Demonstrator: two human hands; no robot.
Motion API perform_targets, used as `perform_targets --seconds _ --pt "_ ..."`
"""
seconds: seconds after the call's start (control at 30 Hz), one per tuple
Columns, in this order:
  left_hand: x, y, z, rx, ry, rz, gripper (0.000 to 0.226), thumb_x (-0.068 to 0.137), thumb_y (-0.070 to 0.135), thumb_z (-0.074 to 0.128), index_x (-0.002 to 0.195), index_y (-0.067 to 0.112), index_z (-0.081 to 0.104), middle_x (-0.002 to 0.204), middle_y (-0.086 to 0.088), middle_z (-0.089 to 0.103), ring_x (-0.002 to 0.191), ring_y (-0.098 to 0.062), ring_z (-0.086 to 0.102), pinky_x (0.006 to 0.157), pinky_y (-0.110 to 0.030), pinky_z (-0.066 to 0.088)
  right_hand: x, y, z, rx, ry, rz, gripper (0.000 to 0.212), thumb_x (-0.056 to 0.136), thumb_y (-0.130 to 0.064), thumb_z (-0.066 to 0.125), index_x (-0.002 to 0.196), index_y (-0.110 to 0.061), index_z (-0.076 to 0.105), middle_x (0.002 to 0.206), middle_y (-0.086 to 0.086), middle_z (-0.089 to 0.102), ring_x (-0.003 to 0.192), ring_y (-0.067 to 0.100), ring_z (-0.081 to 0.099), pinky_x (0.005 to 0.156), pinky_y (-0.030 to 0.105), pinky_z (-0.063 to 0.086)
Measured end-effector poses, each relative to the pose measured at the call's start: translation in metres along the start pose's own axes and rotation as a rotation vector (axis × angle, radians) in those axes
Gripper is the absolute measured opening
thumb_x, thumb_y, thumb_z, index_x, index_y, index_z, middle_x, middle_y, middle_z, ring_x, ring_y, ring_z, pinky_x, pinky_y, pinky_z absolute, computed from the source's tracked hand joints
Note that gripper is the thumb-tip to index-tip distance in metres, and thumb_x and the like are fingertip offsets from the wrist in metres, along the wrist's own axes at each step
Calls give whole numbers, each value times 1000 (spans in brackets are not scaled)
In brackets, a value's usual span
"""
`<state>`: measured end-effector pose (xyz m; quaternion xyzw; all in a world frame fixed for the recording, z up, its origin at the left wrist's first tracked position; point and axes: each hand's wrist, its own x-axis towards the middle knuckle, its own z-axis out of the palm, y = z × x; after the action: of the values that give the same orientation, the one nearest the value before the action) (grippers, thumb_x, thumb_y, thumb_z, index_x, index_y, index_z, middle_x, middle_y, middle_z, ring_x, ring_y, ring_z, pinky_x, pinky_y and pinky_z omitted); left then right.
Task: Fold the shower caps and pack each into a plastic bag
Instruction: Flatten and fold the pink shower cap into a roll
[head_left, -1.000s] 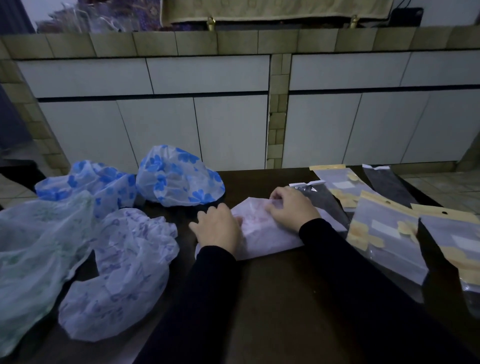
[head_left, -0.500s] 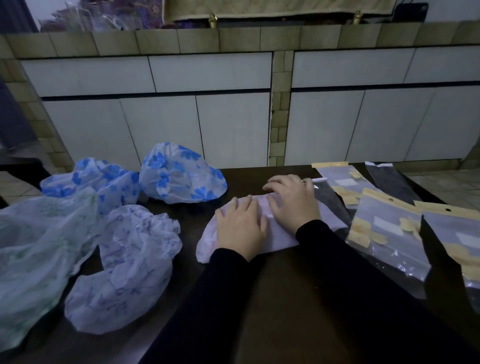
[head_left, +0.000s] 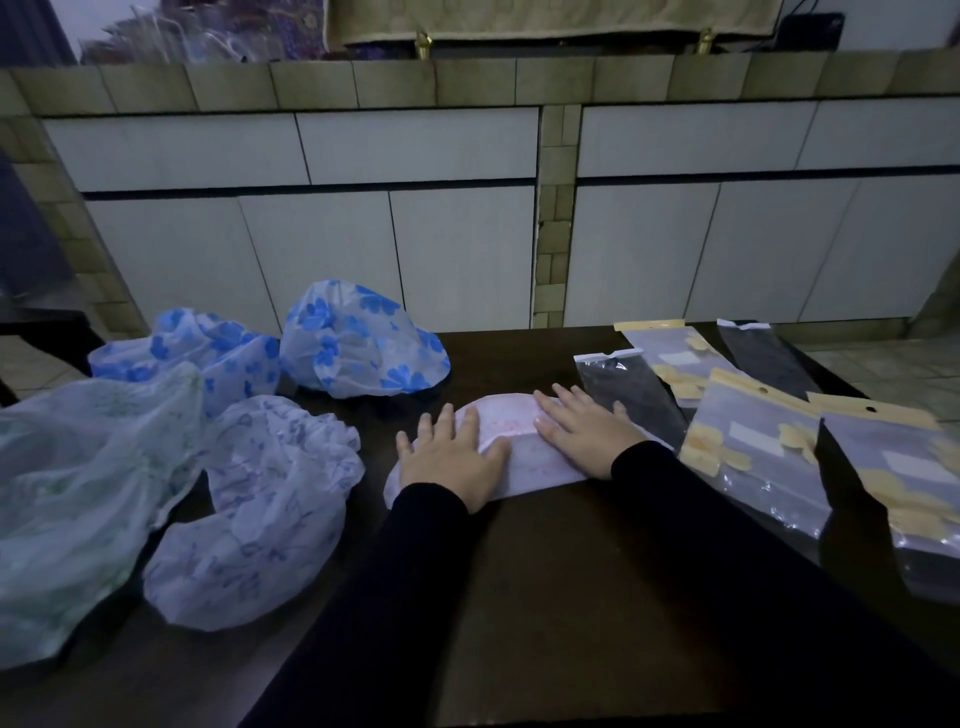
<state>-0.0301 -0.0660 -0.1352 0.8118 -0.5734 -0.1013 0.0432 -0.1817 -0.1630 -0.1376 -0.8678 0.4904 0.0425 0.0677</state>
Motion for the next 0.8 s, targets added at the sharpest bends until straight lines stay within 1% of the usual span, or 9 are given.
perform_targets --seconds 0.1,0.2,0.3,0.37,0.4,0.47,0.53,0.63,0.8 --pt "-7 1 2 -45 9 -30 64 97 57 18 154 30 4 162 -3 -1 148 -27 -1 117 -50 1 -3 1 -1 22 -4 -13 54 102 -47 14 152 -34 1 162 -1 -1 148 19 -1 116 56 2" --pt "-17 6 0 21 46 -76 66 95 57 21 153 28 14 160 -8 13 145 -30 14 112 -49 18 -9 -4 -5 13 52 -8 55 99 -54 22 151 -37 13 161 -1 6 148 22 3 115 56 4" --pt "-27 11 -7 88 86 -161 75 88 67 27 145 18 35 141 -12 38 126 -29 35 91 -41 36 -17 -13 -12 -108 296 38 52 94 -56 36 141 -34 41 155 1 27 142 26 23 111 55 20" --pt "-34 15 -11 63 79 -225 80 87 70 29 139 10 43 135 -12 39 122 -28 36 86 -38 37 -18 -22 -12 -114 363 60 49 93 -52 40 135 -28 50 145 3 41 133 25 36 106 48 30" --pt "-36 17 -12 84 74 -240 82 88 70 28 139 8 44 140 -14 35 127 -30 32 89 -41 37 -16 -27 -10 -80 341 51 48 94 -51 39 134 -26 51 143 4 43 130 24 39 104 46 32" --pt "-38 21 -16 170 91 -227 82 91 68 25 144 7 38 156 -15 15 141 -37 12 102 -53 30 -9 -35 -6 -10 229 7 48 96 -47 37 138 -26 47 148 7 37 134 26 35 106 45 32" --pt "-32 21 -18 179 148 -156 83 93 66 24 149 6 24 161 -10 1 145 -38 -5 107 -63 18 2 -36 -9 -20 113 -55 47 99 -40 35 144 -27 36 154 8 27 139 31 25 108 48 29" --pt "-18 17 -8 95 179 0 85 91 68 17 153 10 12 161 -6 5 147 -34 -2 110 -65 9 18 -31 -11 -55 51 -87 49 102 -32 30 150 -28 22 158 7 15 144 33 12 111 50 22" --pt "-14 8 13 -32 49 -31 103 78 85 17 154 18 -1 162 -4 -5 147 -33 -4 114 -60 3 33 -32 -1 -26 -18 -8 59 99 -55 14 151 -36 -6 161 0 -10 147 29 -11 113 62 -5"
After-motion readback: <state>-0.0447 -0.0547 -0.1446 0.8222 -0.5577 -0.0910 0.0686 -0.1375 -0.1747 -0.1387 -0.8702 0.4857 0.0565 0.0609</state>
